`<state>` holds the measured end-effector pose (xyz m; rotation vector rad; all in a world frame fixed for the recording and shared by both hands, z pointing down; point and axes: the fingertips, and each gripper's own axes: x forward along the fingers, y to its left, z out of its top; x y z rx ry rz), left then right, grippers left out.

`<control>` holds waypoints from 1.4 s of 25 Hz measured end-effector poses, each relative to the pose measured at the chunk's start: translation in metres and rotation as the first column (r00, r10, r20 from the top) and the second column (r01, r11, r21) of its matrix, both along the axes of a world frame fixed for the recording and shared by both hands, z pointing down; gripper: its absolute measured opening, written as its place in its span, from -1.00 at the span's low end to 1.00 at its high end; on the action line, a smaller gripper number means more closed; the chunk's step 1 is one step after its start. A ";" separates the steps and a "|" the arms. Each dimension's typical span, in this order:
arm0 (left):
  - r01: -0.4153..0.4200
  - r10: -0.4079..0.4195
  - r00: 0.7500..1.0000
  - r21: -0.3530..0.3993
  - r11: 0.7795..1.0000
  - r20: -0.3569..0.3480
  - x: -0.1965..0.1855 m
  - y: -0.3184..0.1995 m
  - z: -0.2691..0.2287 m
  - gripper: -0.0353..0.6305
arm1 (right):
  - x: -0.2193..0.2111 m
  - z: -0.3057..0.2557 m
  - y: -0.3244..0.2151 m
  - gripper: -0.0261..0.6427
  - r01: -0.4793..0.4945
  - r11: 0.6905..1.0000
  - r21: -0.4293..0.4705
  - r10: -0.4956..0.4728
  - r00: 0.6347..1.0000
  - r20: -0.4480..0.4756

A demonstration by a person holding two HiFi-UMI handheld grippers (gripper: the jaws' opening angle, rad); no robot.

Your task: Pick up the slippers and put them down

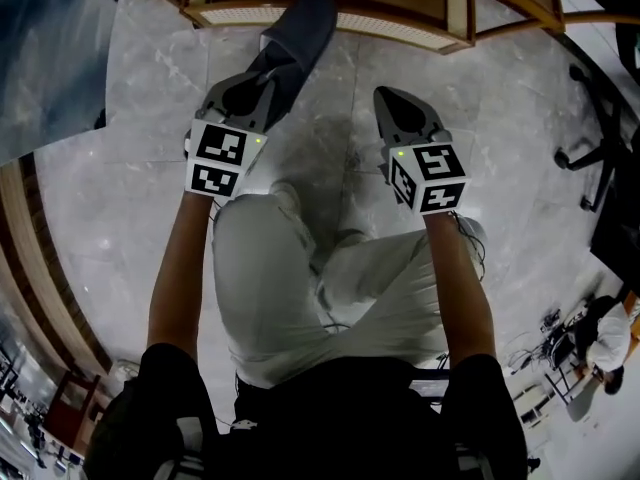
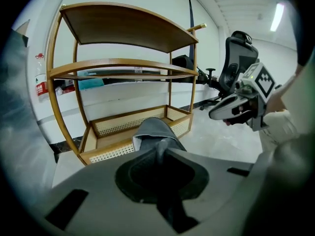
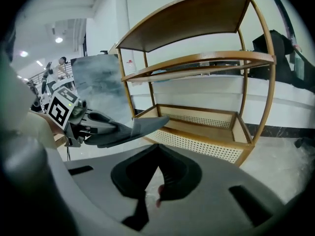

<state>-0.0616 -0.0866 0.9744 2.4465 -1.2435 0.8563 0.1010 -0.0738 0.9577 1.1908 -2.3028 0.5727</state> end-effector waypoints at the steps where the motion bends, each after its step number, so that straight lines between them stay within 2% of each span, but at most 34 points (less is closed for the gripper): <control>1: -0.007 0.007 1.000 0.009 1.000 -0.005 -0.001 0.000 0.004 -0.82 | -0.002 0.007 -0.001 -0.93 0.006 1.000 0.000 -0.006 1.000 0.001; 6: -0.024 0.024 1.000 0.040 0.999 0.003 -0.009 0.005 0.024 -0.82 | -0.017 0.034 -0.006 -0.93 0.034 0.999 0.009 -0.034 0.999 0.016; 11: -0.009 0.010 1.000 0.034 0.999 -0.012 -0.016 0.011 0.044 -0.82 | -0.033 0.048 -0.010 -0.93 0.055 0.998 0.016 -0.056 0.997 0.045; 18: -0.047 0.048 0.999 0.042 0.998 -0.026 -0.018 0.016 0.066 -0.82 | -0.035 0.073 -0.015 -0.93 0.056 0.998 0.002 -0.056 0.997 0.054; 24: -0.044 0.044 0.999 0.015 0.999 -0.023 -0.024 0.024 0.097 -0.82 | -0.037 0.102 -0.010 -0.93 0.066 0.997 -0.027 -0.065 0.997 0.038; 35: -0.024 0.026 0.999 -0.041 0.999 0.040 -0.029 0.036 0.164 -0.82 | -0.042 0.129 -0.005 -0.93 0.123 0.991 -0.049 -0.124 0.992 -0.016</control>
